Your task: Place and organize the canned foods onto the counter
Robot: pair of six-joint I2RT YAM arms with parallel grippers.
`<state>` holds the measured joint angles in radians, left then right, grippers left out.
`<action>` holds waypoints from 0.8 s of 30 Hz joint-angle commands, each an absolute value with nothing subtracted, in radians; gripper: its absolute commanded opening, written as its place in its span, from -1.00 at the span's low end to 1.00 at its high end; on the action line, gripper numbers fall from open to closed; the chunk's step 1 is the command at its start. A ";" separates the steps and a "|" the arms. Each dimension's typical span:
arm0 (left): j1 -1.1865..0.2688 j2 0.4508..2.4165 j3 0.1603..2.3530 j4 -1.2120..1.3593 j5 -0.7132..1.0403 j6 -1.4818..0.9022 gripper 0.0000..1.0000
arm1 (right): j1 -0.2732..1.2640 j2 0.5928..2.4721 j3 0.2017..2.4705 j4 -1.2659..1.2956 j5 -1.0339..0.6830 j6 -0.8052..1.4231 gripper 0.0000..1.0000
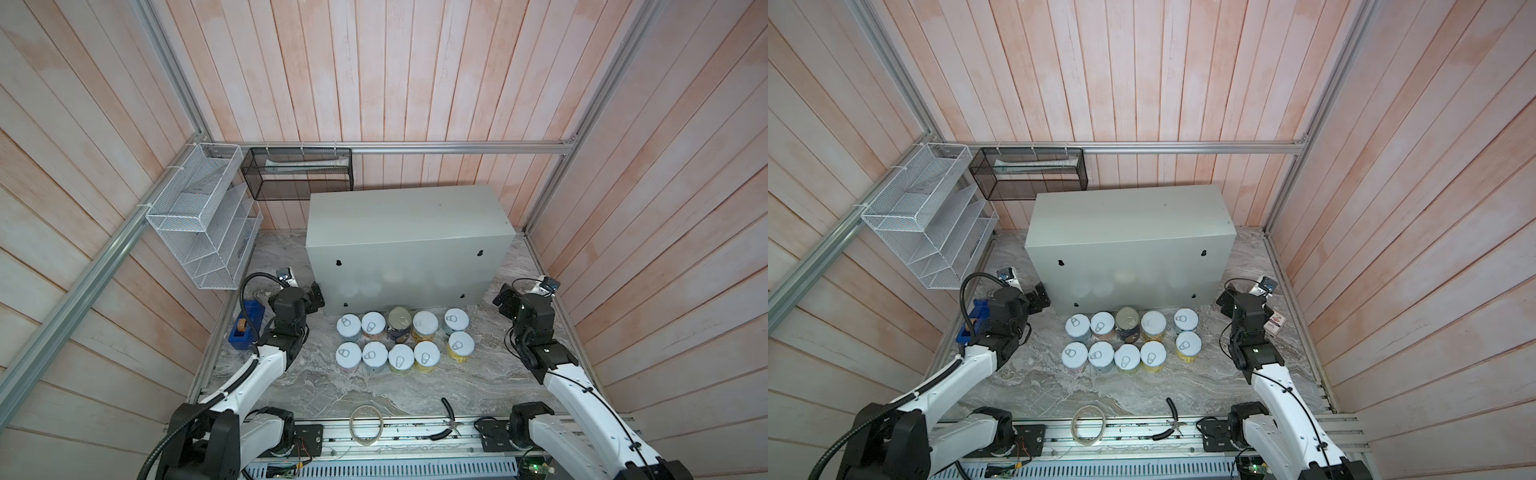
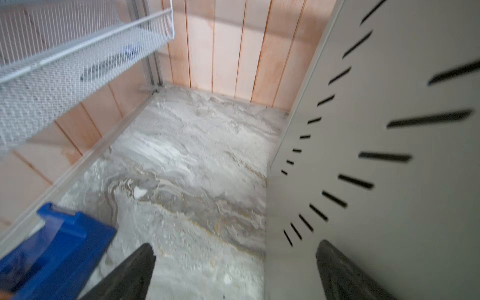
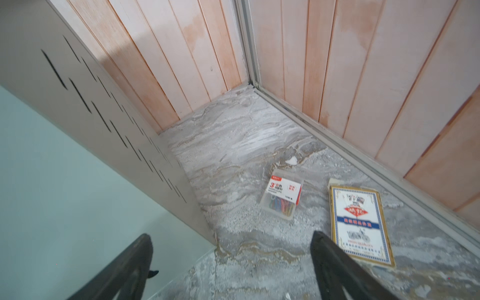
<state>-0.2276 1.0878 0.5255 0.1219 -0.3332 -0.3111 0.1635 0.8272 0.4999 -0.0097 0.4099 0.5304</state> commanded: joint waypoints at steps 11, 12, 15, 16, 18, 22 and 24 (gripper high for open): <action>-0.580 0.880 0.610 -0.617 -0.459 -0.779 1.00 | 0.201 0.834 0.549 -0.235 0.251 0.579 0.84; -0.612 0.875 0.618 -0.664 -0.477 -0.810 0.99 | 0.204 0.838 0.556 -0.239 0.248 0.574 0.84; -0.712 0.856 0.633 -0.750 -0.498 -0.859 1.00 | 0.208 0.844 0.568 -0.238 0.234 0.563 0.84; -0.750 0.849 0.637 -0.781 -0.512 -0.895 1.00 | 0.210 0.846 0.570 -0.234 0.225 0.561 0.83; -0.786 0.834 0.649 -0.828 -0.484 -0.937 1.00 | 0.212 0.851 0.578 -0.233 0.215 0.558 0.82; -0.879 0.788 0.660 -0.833 -0.373 -0.908 0.99 | 0.220 0.847 0.576 -0.236 0.214 0.557 0.82; -0.926 0.767 0.657 -0.839 -0.369 -0.918 1.00 | 0.221 0.838 0.570 -0.233 0.212 0.560 0.82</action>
<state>-0.8810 0.7963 0.6304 -0.7799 -0.3939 -0.8776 0.2146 0.8490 0.5491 -0.2127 0.2256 0.5690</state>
